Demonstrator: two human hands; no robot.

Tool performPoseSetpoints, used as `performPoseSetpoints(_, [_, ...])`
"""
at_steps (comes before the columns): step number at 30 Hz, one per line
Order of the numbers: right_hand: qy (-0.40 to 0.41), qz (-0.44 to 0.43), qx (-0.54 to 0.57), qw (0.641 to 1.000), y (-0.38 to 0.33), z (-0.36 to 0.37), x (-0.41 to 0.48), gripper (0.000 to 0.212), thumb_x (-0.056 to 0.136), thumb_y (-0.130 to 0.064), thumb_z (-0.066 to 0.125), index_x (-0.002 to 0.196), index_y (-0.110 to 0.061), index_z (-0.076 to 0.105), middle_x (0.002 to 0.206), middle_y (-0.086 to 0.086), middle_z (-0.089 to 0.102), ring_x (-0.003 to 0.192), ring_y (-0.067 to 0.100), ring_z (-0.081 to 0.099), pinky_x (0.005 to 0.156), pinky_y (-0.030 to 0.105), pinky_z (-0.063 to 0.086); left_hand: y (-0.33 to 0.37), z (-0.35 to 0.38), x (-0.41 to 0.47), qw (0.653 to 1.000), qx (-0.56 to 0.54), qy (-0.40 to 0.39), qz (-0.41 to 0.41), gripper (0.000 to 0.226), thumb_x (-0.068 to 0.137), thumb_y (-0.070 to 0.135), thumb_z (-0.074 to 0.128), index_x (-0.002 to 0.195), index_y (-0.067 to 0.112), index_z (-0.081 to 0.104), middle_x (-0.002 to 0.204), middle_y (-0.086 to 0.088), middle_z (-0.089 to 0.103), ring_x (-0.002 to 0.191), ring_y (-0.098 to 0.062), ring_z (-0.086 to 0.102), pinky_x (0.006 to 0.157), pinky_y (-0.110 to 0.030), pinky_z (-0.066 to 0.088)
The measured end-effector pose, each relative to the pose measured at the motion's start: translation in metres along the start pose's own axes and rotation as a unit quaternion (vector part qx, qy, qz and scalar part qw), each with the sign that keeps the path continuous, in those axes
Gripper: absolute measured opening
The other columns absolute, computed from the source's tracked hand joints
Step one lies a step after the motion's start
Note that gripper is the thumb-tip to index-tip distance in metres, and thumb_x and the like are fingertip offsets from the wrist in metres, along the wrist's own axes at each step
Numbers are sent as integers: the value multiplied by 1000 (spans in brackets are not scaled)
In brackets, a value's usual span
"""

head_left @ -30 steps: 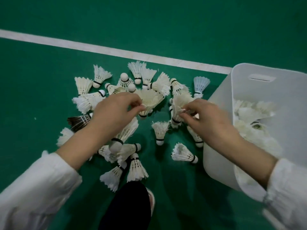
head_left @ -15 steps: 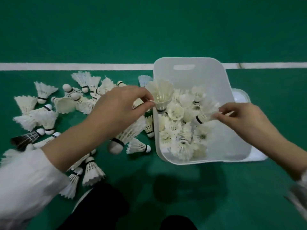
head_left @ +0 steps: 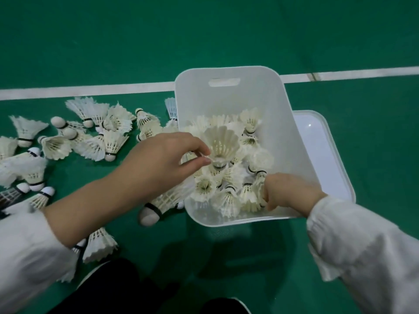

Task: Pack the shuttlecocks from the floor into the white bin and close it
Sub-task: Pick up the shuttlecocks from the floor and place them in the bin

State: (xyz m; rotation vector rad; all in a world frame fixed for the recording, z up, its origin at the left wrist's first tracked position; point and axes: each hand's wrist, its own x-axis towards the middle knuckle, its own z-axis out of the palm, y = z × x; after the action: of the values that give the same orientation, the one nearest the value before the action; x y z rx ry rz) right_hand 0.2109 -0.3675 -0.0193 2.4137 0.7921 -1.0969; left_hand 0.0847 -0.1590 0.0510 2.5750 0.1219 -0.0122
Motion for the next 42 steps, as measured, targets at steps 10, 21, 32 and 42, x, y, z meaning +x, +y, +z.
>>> performPoseSetpoints(10, [255,-88,408,873,0,-54,-58,21,84,-38,62,91,-18,64,86,2,68,71,16,65,66,32,52,-2,5,5,1000,-7,-12,11,28,83,50,51,102,35,63,90,26,56,75,26,41,61,-10,30])
performPoseSetpoints(21, [258,-42,428,865,-12,-73,-42,14,86,-17,61,89,-8,70,86,11,72,65,24,68,74,43,56,17,-9,4,997,-79,15,8,48,79,56,42,125,41,41,90,24,57,62,18,52,47,-12,40])
performPoseSetpoints(32, [251,-3,129,959,-15,-25,19,26,87,-14,50,105,-18,69,105,9,66,97,29,59,77,33,48,1,-11,-2,996,-57,41,51,17,86,34,55,98,22,57,87,15,54,81,-1,54,72,-13,43])
performPoseSetpoints(42, [218,0,41,975,-22,-28,33,26,89,-10,50,111,-14,63,111,11,58,99,26,53,81,33,44,-17,3,-1,993,-15,67,98,9,87,18,61,92,13,67,92,6,59,83,-6,52,77,-17,40])
